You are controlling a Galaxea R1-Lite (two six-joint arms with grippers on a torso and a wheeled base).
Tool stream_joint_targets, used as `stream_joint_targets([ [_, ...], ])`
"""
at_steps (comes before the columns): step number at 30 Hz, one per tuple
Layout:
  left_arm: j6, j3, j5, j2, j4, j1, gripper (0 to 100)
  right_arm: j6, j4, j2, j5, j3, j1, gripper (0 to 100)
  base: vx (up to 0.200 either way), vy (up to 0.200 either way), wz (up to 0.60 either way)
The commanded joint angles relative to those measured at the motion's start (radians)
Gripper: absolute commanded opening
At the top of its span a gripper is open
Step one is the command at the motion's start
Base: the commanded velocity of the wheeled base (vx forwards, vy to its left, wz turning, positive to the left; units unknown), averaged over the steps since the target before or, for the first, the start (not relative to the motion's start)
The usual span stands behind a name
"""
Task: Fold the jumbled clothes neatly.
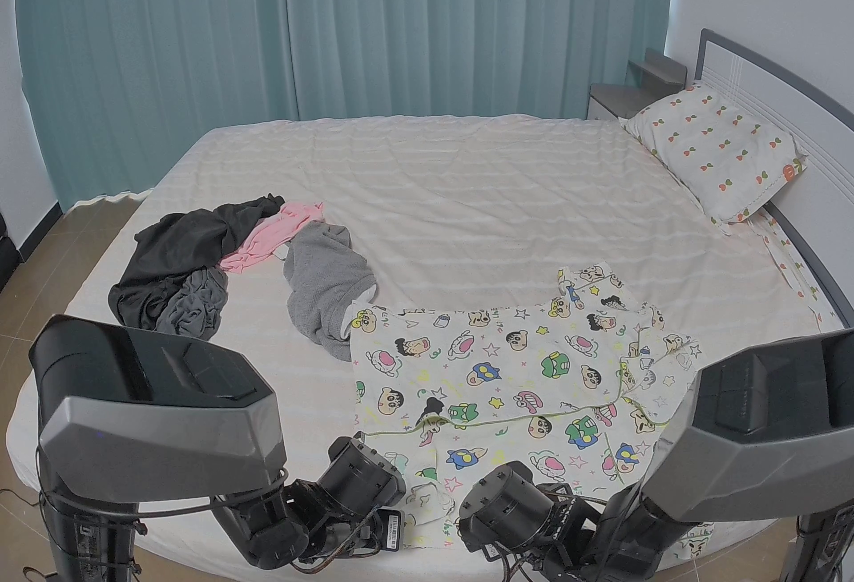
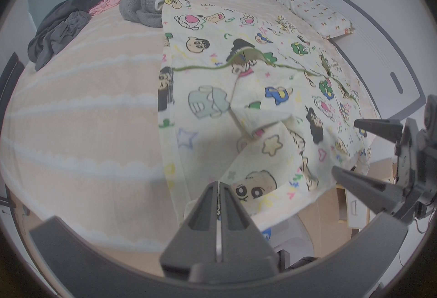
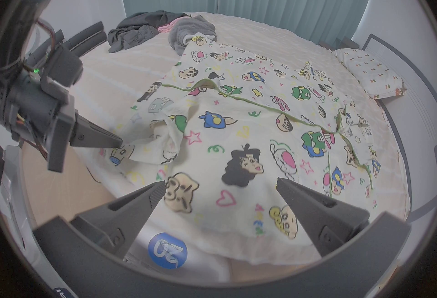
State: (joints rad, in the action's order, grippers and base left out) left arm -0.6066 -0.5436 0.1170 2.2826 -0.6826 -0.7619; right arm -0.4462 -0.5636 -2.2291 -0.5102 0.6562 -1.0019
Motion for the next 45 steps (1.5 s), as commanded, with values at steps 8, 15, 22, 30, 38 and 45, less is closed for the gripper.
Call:
stream_joint_targets([
  [8,-0.071,-0.018,0.036,0.002,-0.130,0.030,0,-0.006,-0.035,0.025,0.002,-0.006,0.000,100,0.000,0.000,0.00],
  [15,-0.074,-0.007,0.035,0.018,-0.244,0.076,100,-0.009,-0.090,0.028,0.010,-0.012,0.014,100,0.000,0.000,0.00],
  [22,-0.148,-0.030,-0.005,0.011,-0.244,0.085,100,-0.011,-0.091,0.051,0.010,-0.029,0.031,100,0.000,0.000,0.00],
  [30,-0.410,-0.130,-0.050,0.011,-0.203,0.056,100,-0.068,-0.091,0.117,0.019,-0.087,0.069,100,0.000,0.000,0.00],
  [38,-0.639,-0.217,-0.031,-0.063,0.001,0.023,100,-0.135,-0.107,0.201,0.039,-0.191,0.094,100,0.000,0.000,0.00],
  [45,-0.751,-0.320,0.026,-0.057,0.112,0.009,100,-0.154,-0.251,0.210,0.039,-0.303,0.103,100,0.000,0.000,0.00],
])
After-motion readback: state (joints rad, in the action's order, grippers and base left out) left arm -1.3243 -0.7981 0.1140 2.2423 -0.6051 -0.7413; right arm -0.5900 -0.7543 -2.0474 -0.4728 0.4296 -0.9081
